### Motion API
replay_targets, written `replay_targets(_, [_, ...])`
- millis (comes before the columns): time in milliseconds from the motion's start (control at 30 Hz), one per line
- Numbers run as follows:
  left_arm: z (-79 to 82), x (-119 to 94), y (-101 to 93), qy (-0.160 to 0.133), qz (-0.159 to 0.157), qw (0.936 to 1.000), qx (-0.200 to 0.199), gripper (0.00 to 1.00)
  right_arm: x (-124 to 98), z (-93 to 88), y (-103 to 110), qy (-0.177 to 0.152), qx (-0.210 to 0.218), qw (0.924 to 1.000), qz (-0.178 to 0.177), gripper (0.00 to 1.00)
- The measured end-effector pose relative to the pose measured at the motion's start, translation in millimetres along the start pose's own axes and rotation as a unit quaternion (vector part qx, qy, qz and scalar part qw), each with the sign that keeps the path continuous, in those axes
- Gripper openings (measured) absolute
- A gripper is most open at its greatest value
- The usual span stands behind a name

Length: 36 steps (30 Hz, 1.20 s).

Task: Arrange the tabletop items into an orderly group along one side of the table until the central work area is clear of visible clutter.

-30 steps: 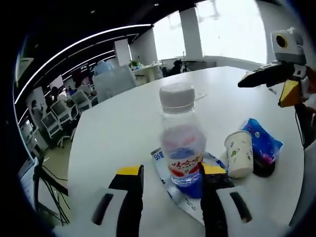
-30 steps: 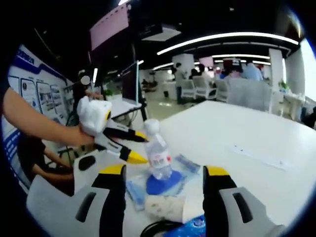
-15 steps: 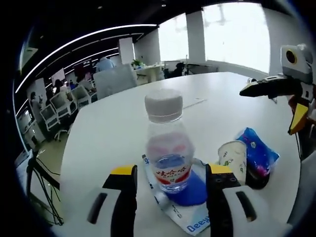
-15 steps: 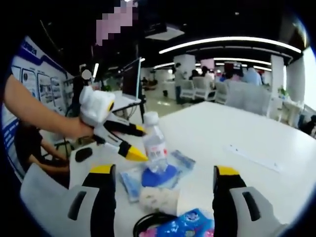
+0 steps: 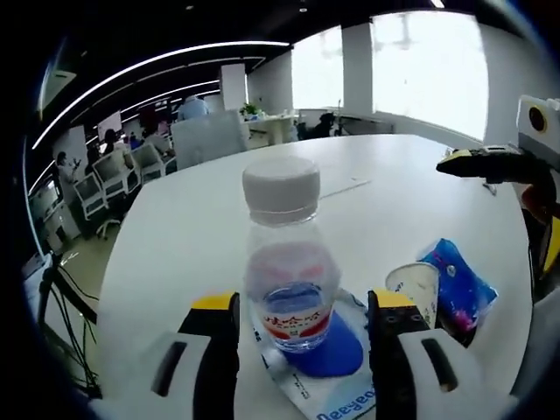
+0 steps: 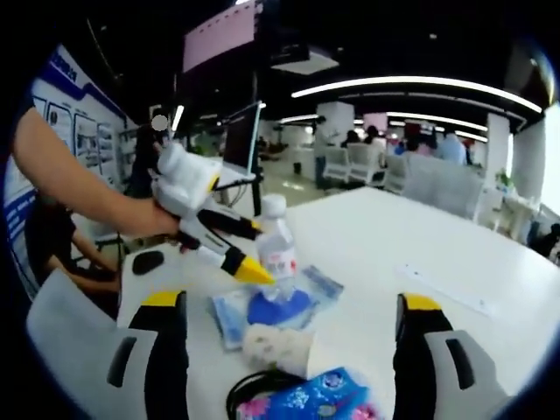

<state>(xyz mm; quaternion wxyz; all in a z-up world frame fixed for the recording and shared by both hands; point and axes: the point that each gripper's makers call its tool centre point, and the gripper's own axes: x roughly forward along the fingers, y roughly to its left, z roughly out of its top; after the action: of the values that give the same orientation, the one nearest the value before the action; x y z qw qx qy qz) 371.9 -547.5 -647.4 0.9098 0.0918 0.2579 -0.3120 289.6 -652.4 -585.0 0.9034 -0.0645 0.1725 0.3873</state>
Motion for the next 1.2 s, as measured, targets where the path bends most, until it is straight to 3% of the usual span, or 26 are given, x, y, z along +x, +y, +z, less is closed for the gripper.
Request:
replay_targets(567, [-3.1,12.3,4.6,-0.001,0.031,0.9992,-0.025,0.49,-6.8,-6.7,-3.9,0.007,0.0,1.0,-0.002,1.0])
replay_targets(867, [-2.5,18.6,6.3,-0.011,0.034,0.9974,-0.063,0.42,-9.6,-17.3,-0.3,0.02,0.0,0.9998,0.003,1.0])
replay_targets(1200, [-1.3,18.9,9.6,-0.014,0.042,0.9967,-0.068,0.39,-13.4,-20.0,-6.7,0.022,0.006,0.9997,-0.004,1.0])
